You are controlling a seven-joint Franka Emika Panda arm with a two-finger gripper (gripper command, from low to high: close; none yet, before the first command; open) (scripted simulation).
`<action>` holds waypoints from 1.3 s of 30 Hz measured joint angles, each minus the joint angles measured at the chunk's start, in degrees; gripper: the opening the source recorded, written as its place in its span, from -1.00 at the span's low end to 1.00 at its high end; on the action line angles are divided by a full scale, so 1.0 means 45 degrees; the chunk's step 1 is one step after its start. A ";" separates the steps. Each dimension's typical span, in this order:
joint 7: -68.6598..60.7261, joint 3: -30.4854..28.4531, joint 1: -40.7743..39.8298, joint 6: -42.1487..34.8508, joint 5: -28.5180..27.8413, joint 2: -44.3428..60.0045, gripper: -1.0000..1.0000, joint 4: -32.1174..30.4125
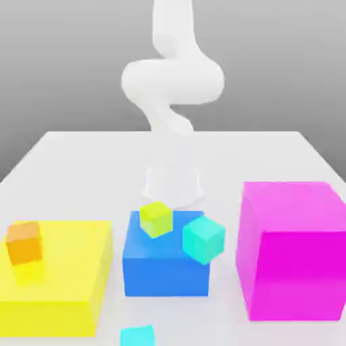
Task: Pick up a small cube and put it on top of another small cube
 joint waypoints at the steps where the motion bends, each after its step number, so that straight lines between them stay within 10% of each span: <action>1: -0.0154 -0.0104 0.0067 0.0146 0.0049 0.0502 0.00 0.0000; 32: -0.4088 -0.1075 -0.0003 0.5115 0.1325 1.4785 0.00 0.0272; 33: -0.4150 -0.0985 -0.0077 0.5440 0.1406 1.5199 -1.00 0.0352; 39: -0.4179 -0.0936 -0.0119 0.5591 0.1445 1.5406 -1.00 0.0392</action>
